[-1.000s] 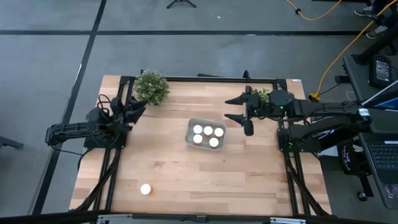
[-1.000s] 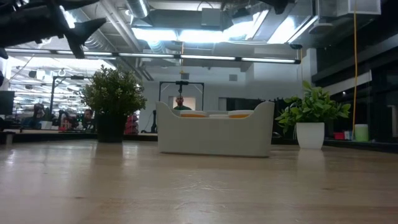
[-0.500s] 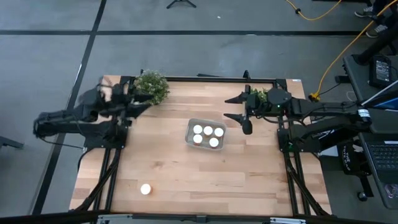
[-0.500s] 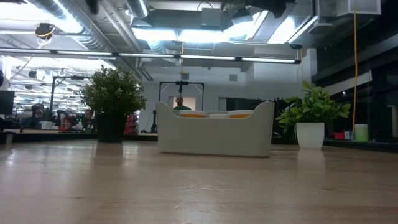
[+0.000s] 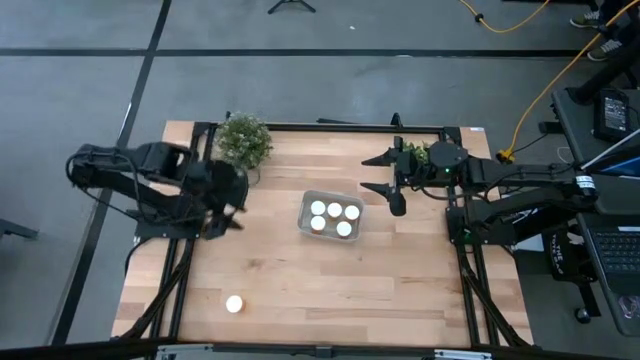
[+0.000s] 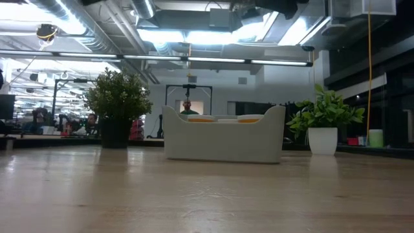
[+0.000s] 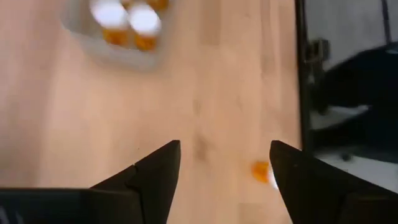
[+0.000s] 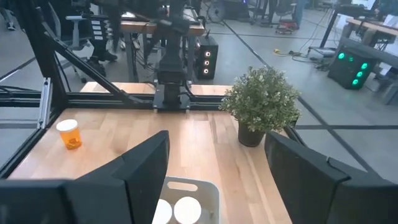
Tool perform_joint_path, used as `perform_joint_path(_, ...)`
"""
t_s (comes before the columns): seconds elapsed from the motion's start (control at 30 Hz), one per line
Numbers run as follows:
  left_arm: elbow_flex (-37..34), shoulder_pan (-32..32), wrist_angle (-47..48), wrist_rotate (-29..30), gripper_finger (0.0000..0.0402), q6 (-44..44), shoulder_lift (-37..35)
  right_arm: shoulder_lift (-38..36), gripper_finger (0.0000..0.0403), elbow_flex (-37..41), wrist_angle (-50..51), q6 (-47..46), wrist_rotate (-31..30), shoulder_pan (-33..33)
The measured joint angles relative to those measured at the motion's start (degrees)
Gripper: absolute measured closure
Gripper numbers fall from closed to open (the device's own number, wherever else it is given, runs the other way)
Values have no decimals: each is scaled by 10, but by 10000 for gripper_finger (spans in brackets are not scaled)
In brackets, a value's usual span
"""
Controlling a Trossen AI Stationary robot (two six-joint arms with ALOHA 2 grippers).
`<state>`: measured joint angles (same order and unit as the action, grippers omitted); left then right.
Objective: Pick and place pill bottles into a basket
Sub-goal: Put the orange pill bottle into the grey bin
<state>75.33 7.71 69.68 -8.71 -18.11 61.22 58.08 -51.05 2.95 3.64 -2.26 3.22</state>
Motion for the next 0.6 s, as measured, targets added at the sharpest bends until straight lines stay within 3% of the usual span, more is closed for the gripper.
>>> perform_joint_path(0.33, -3, 251, -35, 30, 106, -324, 38, 0, 136, 0, -1, 60, 0, 0)
perform_joint_path(0.6, -27, 372, -44, 6, 73, -482, 156, 0, 136, 0, -1, 85, 42, 0)
